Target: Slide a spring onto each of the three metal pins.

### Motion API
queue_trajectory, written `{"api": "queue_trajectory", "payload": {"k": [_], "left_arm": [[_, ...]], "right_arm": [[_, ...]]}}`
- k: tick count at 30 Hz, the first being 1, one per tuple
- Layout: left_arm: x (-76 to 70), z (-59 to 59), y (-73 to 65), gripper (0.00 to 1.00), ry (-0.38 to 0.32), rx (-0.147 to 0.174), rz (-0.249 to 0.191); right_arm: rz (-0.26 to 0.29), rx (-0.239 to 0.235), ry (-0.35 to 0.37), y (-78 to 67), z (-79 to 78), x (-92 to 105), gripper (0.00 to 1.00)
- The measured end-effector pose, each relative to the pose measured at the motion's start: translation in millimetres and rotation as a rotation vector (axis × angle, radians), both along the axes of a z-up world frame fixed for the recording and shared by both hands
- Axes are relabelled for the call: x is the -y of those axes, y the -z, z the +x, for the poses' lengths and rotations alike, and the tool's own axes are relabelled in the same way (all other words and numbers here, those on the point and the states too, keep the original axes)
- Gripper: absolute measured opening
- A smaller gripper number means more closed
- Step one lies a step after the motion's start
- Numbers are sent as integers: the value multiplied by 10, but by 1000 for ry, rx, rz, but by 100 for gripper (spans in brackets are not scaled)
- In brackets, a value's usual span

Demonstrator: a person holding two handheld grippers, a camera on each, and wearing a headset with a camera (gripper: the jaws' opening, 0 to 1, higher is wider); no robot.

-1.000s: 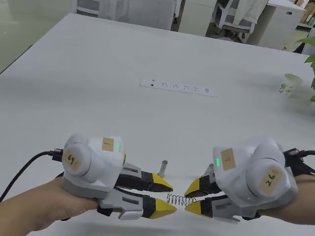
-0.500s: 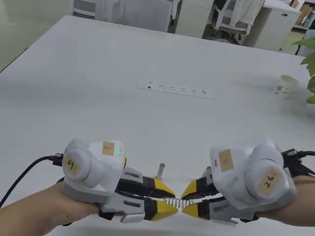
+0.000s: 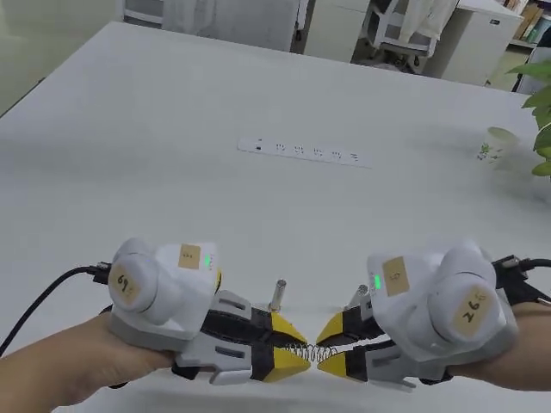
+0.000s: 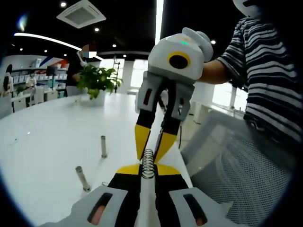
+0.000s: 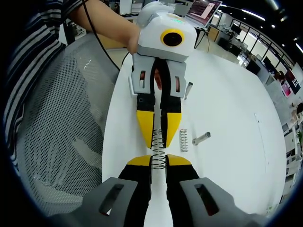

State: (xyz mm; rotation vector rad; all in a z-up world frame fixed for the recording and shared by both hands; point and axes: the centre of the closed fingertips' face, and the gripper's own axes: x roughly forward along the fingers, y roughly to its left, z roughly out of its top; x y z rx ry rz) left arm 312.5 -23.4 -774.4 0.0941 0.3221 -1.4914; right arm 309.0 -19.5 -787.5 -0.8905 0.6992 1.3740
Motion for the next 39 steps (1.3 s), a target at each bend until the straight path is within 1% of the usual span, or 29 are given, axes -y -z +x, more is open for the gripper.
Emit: {"api": "queue_trajectory", "payload": {"k": [2,7,8,9,11,13,20,26,30,34,36,39], "left_arm": [[-5,-7,7,2,7,-1,3],[-27,-20,32,2,20,-5,8],[-29,-30,29,2,26,-7,4],[-27,-37,25,2,27,-14,1],[-27,-37,20,2,27,-15,-2],[-34,-32,26,2,27,-17,-1],[-61,-38,31,2,32,-20,2],[-67,-55,28,2,37,-23,3],[-74,-61,23,2,37,-23,4],[-83,-64,24,2,38,-26,6],[-85,-64,28,2,37,-28,7],[-81,-56,34,2,32,-25,8]], "right_arm": [[7,-10,12,13,-5,-7,8],[21,-14,15,32,-18,-23,8],[22,-22,18,41,-26,-19,8],[21,-25,21,50,-26,-13,9],[19,-17,24,66,-12,11,11],[29,-29,34,64,-20,23,12],[40,-37,52,91,-20,85,10],[64,-31,40,68,-41,41,9],[60,-32,33,81,-49,40,8],[65,-25,23,74,-58,34,8],[71,-30,25,74,-59,35,7],[76,-8,12,56,-47,37,7]]}}
